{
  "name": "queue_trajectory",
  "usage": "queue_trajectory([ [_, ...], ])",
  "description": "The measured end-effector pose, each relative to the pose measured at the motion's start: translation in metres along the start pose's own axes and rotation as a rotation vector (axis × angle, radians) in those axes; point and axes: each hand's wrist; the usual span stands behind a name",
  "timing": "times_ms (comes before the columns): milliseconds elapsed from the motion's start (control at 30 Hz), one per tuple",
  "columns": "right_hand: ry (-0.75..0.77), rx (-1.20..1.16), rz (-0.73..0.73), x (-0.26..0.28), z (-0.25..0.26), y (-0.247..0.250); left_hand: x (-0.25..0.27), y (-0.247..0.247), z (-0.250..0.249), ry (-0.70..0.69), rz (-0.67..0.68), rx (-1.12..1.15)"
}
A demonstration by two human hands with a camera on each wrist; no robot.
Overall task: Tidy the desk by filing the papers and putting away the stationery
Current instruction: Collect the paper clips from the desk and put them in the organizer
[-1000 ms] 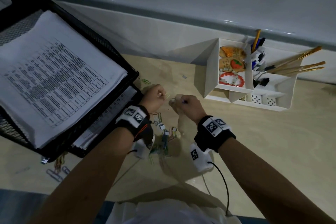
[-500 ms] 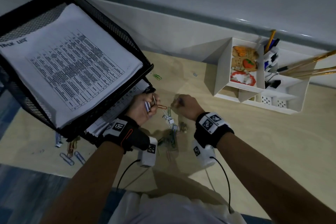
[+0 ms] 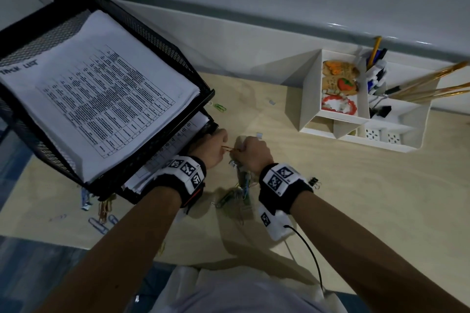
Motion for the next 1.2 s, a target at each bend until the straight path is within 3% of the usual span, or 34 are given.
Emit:
queue_trajectory([
  [100, 0.035, 0.174, -0.034, 0.003, 0.007, -0.005, 0.004, 0.001, -0.005, -0.025, -0.014, -0.146],
  [267, 0.014, 0.157, -0.016, 0.003, 0.009, 0.002, 0.007, 0.004, -0.008, 0.023, 0.031, -0.151],
  [367, -0.067, -0.165, -0.019, 0.000, -0.003, 0.009, 0.006, 0.005, -0.003, 0.159, 0.032, 0.316],
  [433, -0.224, -0.624, -0.024, -0.001, -0.015, 0.012, 0.008, 0.008, 0.004, 0.288, 0.048, 0.816],
  [500, -0.357, -0.982, 0.004, 0.002, -0.023, 0.013, 0.013, 0.012, 0.008, 0.290, 0.046, 1.230],
  [600, -0.391, -1.084, -0.008, 0.005, -0.028, 0.012, 0.019, 0.015, 0.007, 0.272, 0.064, 1.543],
  [700, -0.353, -1.084, -0.006, 0.007, -0.026, 0.010, 0.022, 0.016, 0.004, 0.258, 0.108, 1.618],
  [767, -0.343, -1.057, -0.033, 0.008, -0.025, 0.011, 0.023, 0.014, 0.001, 0.273, 0.079, 1.496],
  [833, -0.307, -0.880, -0.109, 0.007, -0.028, 0.012, 0.023, 0.008, -0.001, 0.244, -0.008, 1.139],
  [967, -0.147, -0.313, -0.275, 0.012, -0.037, 0.016, 0.017, -0.003, -0.006, -0.020, -0.083, 0.417],
  [1100, -0.187, -0.291, -0.291, 0.025, -0.056, 0.015, 0.021, -0.004, -0.009, -0.225, -0.005, 0.003],
  [1200, -0.180, -0.158, -0.263, 0.037, -0.061, 0.011, 0.022, -0.006, -0.010, -0.276, 0.008, -0.184],
])
Point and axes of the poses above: each hand's wrist, its own x-axis away from the middle knuckle, its own y-axis out of the back of the hand, z = x × y, and after that the axes turned 8 degrees about -z, right-handed
